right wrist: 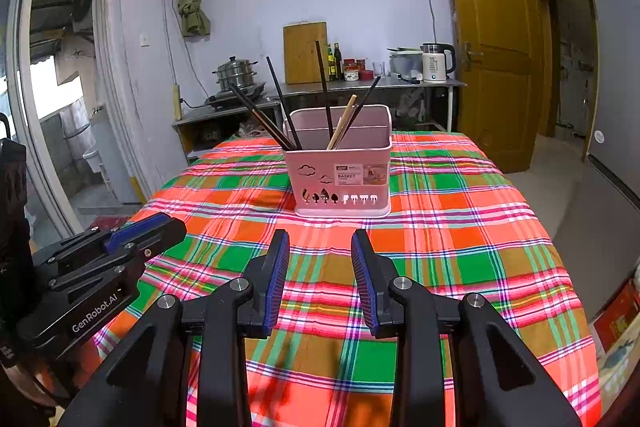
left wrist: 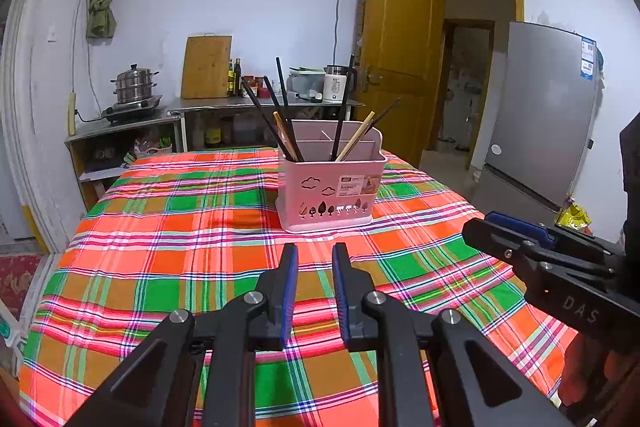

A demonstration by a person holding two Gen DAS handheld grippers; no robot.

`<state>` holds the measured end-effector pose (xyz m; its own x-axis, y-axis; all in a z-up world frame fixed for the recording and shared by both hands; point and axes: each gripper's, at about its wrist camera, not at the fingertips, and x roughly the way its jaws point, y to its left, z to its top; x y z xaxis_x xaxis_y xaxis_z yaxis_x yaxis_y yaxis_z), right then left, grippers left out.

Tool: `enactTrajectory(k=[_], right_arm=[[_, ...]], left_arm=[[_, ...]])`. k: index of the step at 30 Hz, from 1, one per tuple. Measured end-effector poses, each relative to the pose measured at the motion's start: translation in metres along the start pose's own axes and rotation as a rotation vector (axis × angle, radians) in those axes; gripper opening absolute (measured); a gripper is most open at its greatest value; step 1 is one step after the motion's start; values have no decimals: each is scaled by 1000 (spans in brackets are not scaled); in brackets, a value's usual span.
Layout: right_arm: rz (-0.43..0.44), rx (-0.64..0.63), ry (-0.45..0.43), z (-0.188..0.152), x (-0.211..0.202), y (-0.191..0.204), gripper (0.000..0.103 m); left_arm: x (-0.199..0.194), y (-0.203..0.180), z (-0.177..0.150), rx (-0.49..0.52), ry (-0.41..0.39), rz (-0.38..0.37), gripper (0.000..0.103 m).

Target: Organize utensils

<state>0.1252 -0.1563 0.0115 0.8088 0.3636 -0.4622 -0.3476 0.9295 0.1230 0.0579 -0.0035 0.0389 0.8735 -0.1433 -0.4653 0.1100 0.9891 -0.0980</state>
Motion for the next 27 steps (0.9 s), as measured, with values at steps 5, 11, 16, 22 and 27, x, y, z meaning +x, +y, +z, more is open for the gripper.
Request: enactTrajectory(k=[5,11,16,22,27], right_arm=[[-2,-2,0,-1,0,-1,33],[-4,-5,-1,-3,1,-2,33],[-7,-6,3,-3,2,-2,33],[-11,-5,3,-3,3,-3,33],[-11,-4,3,-3,3,-4,33]], left_arm=[[0,2,-1,-4,0,-1,17],[-1,1,-1,8,-12,8,17],[-3,-1,-2,12,-19,11,17],[-4,1,-3,-2,-22,21,17],[-3,0,-3,1,-24,19,17]])
